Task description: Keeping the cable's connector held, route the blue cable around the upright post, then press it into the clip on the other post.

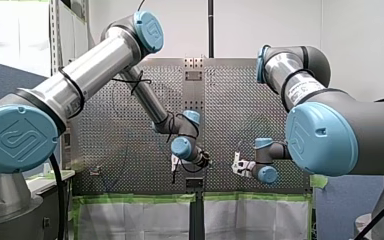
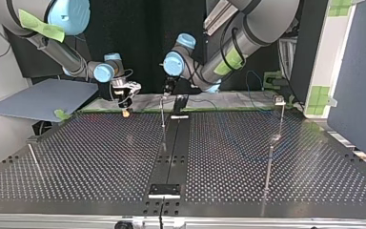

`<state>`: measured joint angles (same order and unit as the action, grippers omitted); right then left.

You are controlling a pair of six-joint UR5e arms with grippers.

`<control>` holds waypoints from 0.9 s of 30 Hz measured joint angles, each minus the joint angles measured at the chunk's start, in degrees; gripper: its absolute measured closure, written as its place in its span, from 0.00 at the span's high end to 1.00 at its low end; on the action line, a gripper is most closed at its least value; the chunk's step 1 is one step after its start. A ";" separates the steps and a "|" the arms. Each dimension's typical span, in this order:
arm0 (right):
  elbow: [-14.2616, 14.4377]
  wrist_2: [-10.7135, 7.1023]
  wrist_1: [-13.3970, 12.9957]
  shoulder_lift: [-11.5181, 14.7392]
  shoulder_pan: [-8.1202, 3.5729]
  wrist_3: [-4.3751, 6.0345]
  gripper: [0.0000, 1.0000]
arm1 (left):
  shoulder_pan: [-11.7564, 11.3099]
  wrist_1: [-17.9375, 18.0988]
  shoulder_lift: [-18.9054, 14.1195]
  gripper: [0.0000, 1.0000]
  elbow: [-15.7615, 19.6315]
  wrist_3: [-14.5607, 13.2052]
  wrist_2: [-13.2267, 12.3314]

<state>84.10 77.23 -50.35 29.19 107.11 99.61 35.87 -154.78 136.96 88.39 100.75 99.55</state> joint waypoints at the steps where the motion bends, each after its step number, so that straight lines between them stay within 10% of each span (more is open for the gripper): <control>1: -0.01 -0.02 0.01 0.00 0.00 0.00 0.00 | 0.01 0.34 -0.41 1.00 0.45 0.02 0.02; 27: -0.02 0.01 0.19 -0.02 -0.09 0.00 0.00 | 0.10 12.96 -13.25 1.00 13.35 7.12 6.62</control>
<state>84.08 77.24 -50.16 29.17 107.01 99.61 35.97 -141.81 123.72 101.74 107.87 106.17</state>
